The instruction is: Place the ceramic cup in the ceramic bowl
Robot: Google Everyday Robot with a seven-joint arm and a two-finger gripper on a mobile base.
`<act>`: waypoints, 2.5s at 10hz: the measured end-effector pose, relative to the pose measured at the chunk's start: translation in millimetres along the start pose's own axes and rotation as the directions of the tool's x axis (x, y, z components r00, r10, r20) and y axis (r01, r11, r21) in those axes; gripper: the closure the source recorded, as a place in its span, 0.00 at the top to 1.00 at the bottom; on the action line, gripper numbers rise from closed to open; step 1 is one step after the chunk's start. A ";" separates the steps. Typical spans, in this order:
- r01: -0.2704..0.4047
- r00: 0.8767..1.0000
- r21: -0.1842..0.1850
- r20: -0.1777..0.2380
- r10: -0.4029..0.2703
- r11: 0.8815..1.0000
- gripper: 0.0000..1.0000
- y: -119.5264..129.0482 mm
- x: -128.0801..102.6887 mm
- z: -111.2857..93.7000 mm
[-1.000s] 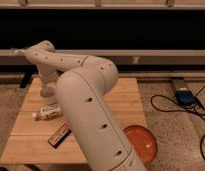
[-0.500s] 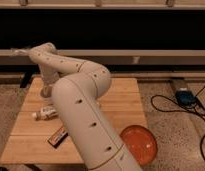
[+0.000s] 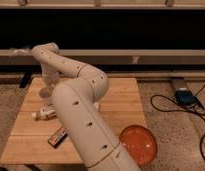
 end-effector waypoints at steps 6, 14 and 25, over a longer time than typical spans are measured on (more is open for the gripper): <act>0.044 0.990 -0.130 0.140 -0.026 0.991 0.00 -23.8 62.8 -68.7; -0.025 0.960 -0.157 0.271 0.067 0.987 0.00 -125.1 204.0 -119.3; -0.399 0.891 -0.223 0.135 0.433 0.890 0.00 -297.0 331.8 -82.0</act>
